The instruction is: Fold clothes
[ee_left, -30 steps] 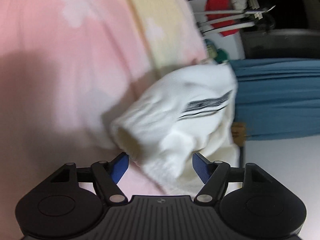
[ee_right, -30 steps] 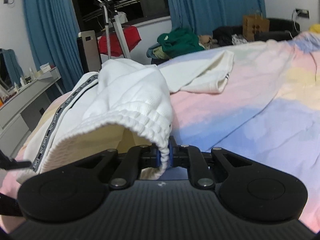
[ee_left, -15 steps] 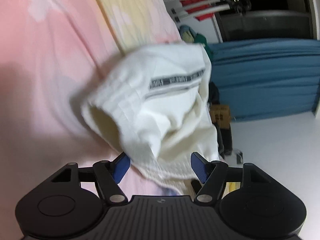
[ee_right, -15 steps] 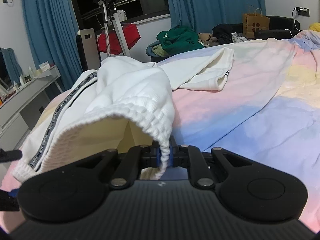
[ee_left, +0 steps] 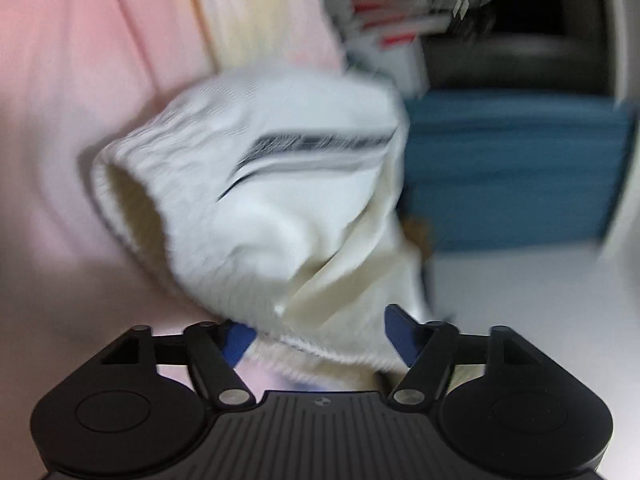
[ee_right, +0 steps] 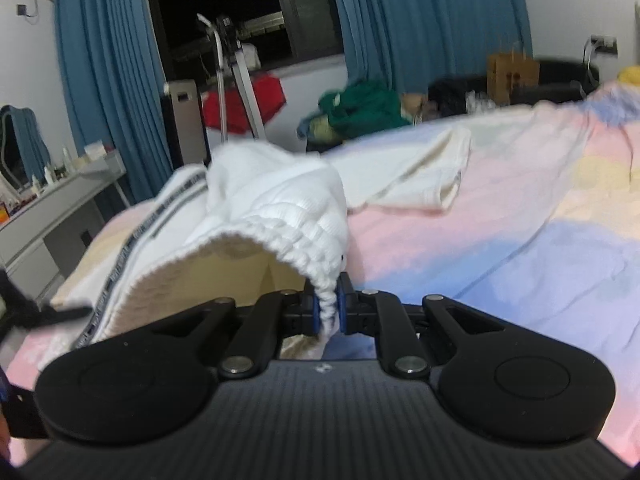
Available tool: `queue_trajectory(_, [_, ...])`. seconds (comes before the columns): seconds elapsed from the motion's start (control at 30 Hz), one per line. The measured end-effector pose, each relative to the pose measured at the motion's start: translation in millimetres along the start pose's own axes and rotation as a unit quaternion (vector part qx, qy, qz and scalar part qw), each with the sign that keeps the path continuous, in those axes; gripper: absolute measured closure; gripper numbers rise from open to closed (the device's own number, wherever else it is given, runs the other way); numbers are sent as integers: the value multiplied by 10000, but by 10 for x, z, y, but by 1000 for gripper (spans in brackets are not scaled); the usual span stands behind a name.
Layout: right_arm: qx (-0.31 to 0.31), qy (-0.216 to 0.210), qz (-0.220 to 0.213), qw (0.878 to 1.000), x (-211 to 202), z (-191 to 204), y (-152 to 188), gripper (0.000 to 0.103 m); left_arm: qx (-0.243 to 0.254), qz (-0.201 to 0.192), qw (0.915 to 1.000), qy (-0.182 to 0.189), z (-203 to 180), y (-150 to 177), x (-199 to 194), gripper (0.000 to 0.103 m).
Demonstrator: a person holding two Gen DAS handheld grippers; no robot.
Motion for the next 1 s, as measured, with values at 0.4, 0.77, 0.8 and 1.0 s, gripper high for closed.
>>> queue_trajectory(0.4, [-625, 537, 291, 9962, 88, -48, 250, 88, -652, -1753, 9795, -756, 434, -477, -264, 36])
queue_trajectory(0.77, [-719, 294, 126, 9969, 70, 40, 235, 88, -341, -879, 9944, -481, 307, -321, -81, 31])
queue_trajectory(0.8, [-830, 284, -31, 9961, 15, 88, 172, 89, -300, -857, 9946, -507, 296, -320, -60, 41])
queue_trajectory(1.0, [-623, 584, 569, 9947, 100, -38, 408, 93, -284, -1146, 9928, -207, 24, -629, -59, 92])
Point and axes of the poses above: each gripper's, at about its wrist camera, not at the fingertips, and x roughly the way its jaws point, z to its left, y to its underside, the point moved 9 cm from there along x, roughly the way its jaws point, and after that the axes turned 5 degrees about -y, right-handed, at the moved point
